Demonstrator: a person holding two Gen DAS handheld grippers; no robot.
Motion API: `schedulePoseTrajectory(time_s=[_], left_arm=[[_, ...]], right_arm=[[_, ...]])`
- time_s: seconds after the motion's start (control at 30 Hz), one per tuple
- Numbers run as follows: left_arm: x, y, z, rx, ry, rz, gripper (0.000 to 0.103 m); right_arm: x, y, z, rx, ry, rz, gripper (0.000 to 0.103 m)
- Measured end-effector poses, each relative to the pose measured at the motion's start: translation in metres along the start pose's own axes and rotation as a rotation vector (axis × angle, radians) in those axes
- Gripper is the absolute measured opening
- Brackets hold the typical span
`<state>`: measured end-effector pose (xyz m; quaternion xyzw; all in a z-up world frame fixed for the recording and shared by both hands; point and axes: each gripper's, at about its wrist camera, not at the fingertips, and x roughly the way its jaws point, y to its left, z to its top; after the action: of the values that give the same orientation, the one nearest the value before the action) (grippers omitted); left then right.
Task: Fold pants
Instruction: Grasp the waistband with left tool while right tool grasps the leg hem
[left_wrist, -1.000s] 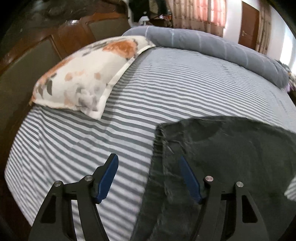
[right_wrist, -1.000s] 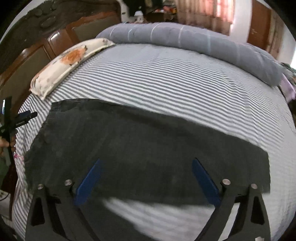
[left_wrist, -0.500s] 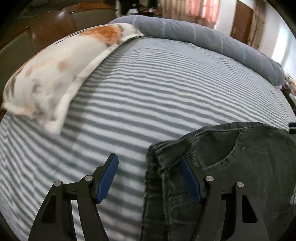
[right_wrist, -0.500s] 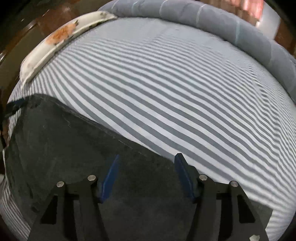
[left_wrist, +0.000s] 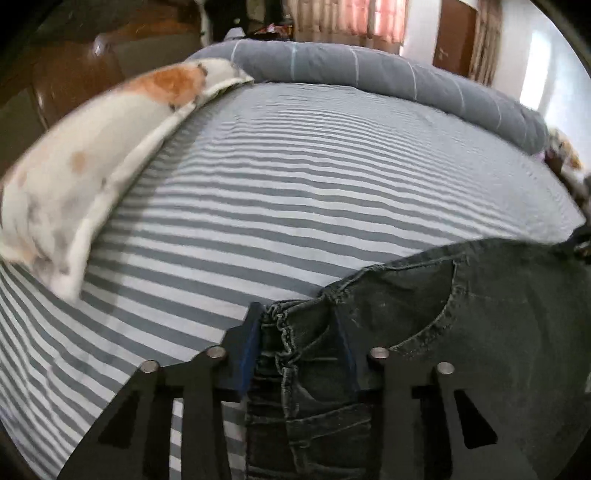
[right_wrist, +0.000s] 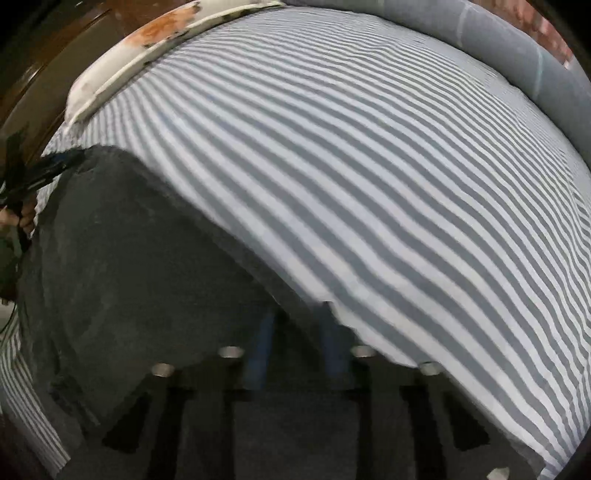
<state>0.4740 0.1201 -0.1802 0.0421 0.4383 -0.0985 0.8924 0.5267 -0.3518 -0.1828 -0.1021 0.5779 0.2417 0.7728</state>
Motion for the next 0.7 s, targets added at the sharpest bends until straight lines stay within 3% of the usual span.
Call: schedulePoseTrajectory(time_s=[0.07, 0.13, 0.27, 0.43, 0.57, 0.7], left_arm=[[-0.006, -0.003, 0.001, 0.002, -0.021, 0.012, 0.022], [-0.015, 0.002, 0.003, -0.048, -0.041, -0.019, 0.019], [-0.036, 0.007, 0.004, -0.095, -0.119, -0.043, 0.016], [-0.049, 0.016, 0.006, -0.216, -0.222, -0.047, 0.016], [-0.035, 0.019, 0.003, -0.231, -0.197, -0.006, 0.016], [-0.009, 0.014, 0.000, -0.179, -0.108, 0.050, 0.018]], right_arm=[[-0.007, 0.010, -0.005, -0.020, -0.009, -0.022, 0.010], [-0.021, 0.015, -0.009, -0.021, -0.055, -0.047, 0.007], [-0.053, 0.009, -0.016, 0.033, -0.185, -0.083, 0.006], [-0.035, 0.001, -0.004, 0.087, -0.199, -0.142, 0.006], [-0.004, 0.000, -0.002, 0.099, -0.147, -0.167, 0.007], [0.007, -0.004, 0.000, 0.132, -0.132, -0.153, 0.013]])
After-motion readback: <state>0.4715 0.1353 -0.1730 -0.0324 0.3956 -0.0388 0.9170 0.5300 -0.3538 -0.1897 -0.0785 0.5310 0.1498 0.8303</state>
